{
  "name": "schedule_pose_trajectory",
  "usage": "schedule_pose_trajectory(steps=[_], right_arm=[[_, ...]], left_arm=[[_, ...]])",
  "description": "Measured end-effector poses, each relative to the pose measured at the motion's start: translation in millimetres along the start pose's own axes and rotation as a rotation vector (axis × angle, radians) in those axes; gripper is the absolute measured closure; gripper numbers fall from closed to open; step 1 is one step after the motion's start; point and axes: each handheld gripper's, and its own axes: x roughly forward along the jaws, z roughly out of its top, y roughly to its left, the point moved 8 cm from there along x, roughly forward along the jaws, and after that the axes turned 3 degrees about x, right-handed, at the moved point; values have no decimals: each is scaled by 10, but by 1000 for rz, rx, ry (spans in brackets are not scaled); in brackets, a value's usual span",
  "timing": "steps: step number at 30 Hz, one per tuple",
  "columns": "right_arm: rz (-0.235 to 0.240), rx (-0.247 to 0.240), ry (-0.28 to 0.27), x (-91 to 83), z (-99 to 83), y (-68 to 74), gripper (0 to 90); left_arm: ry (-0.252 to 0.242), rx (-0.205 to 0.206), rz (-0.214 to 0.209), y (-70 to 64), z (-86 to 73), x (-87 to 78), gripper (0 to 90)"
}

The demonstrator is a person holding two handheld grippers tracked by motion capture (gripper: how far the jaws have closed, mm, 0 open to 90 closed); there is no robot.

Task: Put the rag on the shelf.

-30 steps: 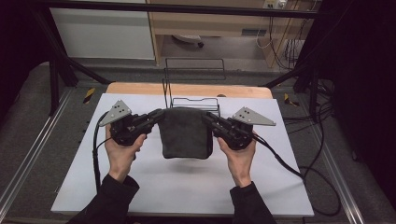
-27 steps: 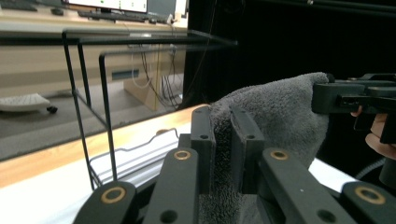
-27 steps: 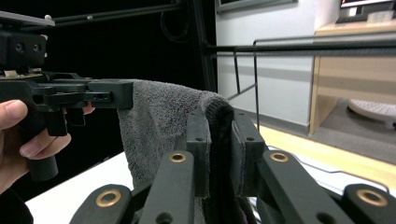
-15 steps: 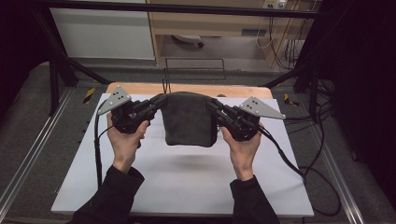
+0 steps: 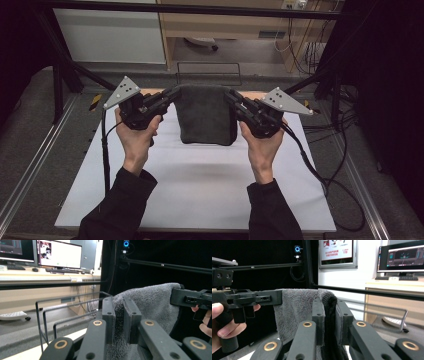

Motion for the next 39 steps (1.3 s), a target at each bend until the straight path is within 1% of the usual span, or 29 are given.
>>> schedule_pose_trajectory(steps=[6,10,15,18,23,28,32,39], right_arm=[[-15,-16,-22,59,199,-15,808],[-21,-24,-41,103,316,-28,809],[-26,-29,-52,157,435,-46,810],[-29,-31,-60,181,496,-60,810],[-37,-34,-76,211,606,-93,810],[-42,-38,-98,233,735,-126,811],[-41,-49,-116,261,826,-141,811],[-49,-55,-144,313,992,-191,811]], left_arm=[[-27,-4,2,45,175,58,812],[-42,4,10,80,290,103,812],[-54,1,13,123,403,155,812],[-59,6,16,142,469,187,812],[-72,10,19,151,597,241,812],[-83,27,22,150,723,277,812],[-98,27,28,164,832,305,812],[-111,48,36,185,1000,370,812]])
